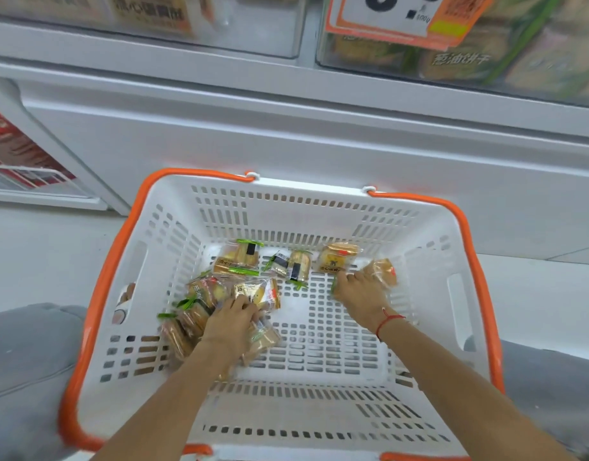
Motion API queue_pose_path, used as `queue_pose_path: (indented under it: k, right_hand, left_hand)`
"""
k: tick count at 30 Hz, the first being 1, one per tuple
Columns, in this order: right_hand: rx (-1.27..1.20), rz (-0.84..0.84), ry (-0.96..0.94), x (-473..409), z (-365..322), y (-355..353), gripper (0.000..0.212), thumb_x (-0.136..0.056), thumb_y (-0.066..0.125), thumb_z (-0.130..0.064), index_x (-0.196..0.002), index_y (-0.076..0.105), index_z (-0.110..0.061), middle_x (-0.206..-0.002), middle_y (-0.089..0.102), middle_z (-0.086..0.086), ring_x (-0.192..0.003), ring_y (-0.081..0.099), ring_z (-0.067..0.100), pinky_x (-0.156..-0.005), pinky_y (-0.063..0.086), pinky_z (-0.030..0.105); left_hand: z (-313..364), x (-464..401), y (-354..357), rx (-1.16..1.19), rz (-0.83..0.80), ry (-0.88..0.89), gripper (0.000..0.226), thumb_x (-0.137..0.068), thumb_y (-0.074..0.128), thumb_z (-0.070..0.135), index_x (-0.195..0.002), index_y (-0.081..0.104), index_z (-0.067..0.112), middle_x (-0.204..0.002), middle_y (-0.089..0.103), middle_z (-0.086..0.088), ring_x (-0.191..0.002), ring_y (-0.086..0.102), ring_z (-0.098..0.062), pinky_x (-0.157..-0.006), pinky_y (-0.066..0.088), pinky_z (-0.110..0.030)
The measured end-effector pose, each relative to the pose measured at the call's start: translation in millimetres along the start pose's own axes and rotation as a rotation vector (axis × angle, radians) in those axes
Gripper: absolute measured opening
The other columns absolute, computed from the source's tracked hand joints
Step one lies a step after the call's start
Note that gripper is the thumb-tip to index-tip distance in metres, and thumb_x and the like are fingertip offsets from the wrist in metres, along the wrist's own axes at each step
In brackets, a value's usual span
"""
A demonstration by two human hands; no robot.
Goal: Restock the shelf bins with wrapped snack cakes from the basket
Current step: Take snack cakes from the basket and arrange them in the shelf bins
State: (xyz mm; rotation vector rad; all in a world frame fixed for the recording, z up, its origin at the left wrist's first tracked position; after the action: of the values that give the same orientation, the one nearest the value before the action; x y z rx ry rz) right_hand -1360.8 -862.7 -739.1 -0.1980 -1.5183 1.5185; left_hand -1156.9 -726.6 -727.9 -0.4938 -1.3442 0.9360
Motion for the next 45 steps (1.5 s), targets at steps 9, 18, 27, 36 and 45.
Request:
queue_pose_path:
  k: [9, 18, 27, 36, 45]
  right_hand:
    - [-0.534, 0.001, -0.286, 25, 12, -96, 0.039, -0.096, 0.049, -0.039, -0.122, 0.043, -0.011, -0.118, 0.058, 0.01, -0.104, 0.056, 0.028, -0.084, 0.047, 0.039]
    - [-0.498, 0.237, -0.359, 91, 64, -219, 0.039, -0.092, 0.06, -0.039, -0.125, 0.049, -0.022, -0.112, 0.059, -0.004, -0.099, 0.052, 0.011, -0.086, 0.045, 0.031]
    - [-0.85, 0.566, -0.271, 149, 138, -293, 0.018, -0.093, 0.061, -0.023, -0.111, 0.064, -0.025, -0.1, 0.067, -0.014, -0.092, 0.063, 0.003, -0.082, 0.052, 0.029]
    - [-0.723, 1.313, 0.098, 212, 255, -344, 0.019, -0.092, 0.059, -0.006, -0.103, 0.062, -0.021, -0.097, 0.063, -0.009, -0.089, 0.054, -0.002, -0.08, 0.039, 0.012]
    - [-0.49, 1.019, 0.13, 173, 273, -353, 0.014, -0.089, 0.064, -0.012, -0.097, 0.067, -0.024, -0.09, 0.065, -0.014, -0.085, 0.059, 0.009, -0.077, 0.05, 0.036]
  left_hand:
    - [42, -5, -79, 0.838, -0.051, -0.136, 0.036, -0.1, 0.038, 0.046, -0.098, 0.058, 0.017, -0.1, 0.065, -0.004, -0.089, 0.063, -0.018, -0.089, 0.05, -0.034]
    - [110, 31, -177, 1.076, 0.048, 0.165, 0.029, -0.089, 0.065, 0.032, -0.1, 0.068, 0.006, -0.094, 0.069, -0.004, -0.077, 0.064, -0.004, -0.067, 0.047, -0.016]
    - [161, 81, -263, 1.169, 0.435, 0.537, 0.014, -0.088, 0.065, 0.021, -0.1, 0.066, 0.028, -0.097, 0.071, 0.014, -0.093, 0.063, 0.006, -0.074, 0.045, -0.007]
    - [140, 111, -360, 0.559, 1.419, 0.451, 0.043, -0.075, 0.079, 0.015, -0.112, 0.06, 0.023, -0.112, 0.06, 0.003, -0.103, 0.047, -0.012, -0.089, 0.034, -0.02]
    - [125, 100, -384, 0.461, 1.35, 0.151, 0.081, -0.074, 0.077, 0.041, -0.141, 0.039, 0.014, -0.14, 0.045, -0.006, -0.126, 0.041, -0.027, -0.102, 0.032, -0.045]
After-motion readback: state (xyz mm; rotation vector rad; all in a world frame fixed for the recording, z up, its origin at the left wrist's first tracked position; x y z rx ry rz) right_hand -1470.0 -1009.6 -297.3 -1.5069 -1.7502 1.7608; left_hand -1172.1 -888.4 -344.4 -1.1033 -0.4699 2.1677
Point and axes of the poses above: each hand's wrist, its own x-axis away from the middle knuckle, its own y-axis out of the palm, z = x × y, the point moved 4 cm from there along -x, towards the middle knuckle
